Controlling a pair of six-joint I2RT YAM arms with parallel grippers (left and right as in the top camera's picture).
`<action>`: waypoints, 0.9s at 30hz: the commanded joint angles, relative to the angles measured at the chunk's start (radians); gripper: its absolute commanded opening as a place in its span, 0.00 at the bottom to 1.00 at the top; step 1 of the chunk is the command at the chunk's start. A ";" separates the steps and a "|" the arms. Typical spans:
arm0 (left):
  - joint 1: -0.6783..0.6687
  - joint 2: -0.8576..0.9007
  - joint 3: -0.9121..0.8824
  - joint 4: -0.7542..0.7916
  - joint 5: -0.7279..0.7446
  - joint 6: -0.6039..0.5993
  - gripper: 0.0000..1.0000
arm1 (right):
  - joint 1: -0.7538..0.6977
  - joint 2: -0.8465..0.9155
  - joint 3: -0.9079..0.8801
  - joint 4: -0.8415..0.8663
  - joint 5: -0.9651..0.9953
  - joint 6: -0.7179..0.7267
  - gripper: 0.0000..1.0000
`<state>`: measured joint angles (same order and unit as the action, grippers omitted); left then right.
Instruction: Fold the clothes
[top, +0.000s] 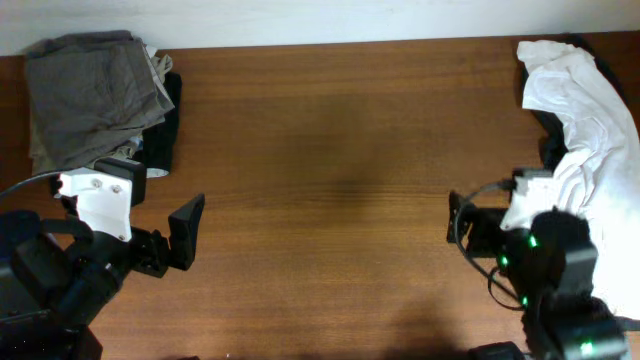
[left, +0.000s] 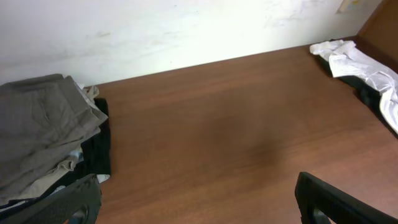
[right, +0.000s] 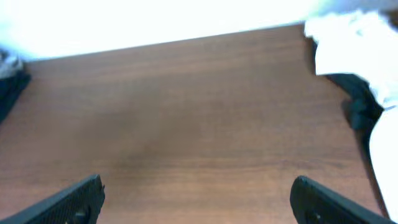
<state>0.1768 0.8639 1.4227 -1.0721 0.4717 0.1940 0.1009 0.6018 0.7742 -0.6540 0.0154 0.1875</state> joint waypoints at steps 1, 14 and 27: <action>0.000 -0.004 -0.005 0.002 0.003 0.002 0.99 | -0.076 -0.181 -0.222 0.141 -0.085 -0.053 0.99; 0.000 -0.004 -0.005 0.002 0.003 0.002 0.99 | -0.103 -0.578 -0.769 0.688 -0.113 -0.053 0.99; 0.000 -0.004 -0.005 0.002 0.003 0.002 0.99 | -0.124 -0.599 -0.769 0.579 -0.064 -0.109 0.99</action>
<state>0.1768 0.8639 1.4220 -1.0725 0.4713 0.1940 -0.0135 0.0139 0.0101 -0.0647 -0.0719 0.0959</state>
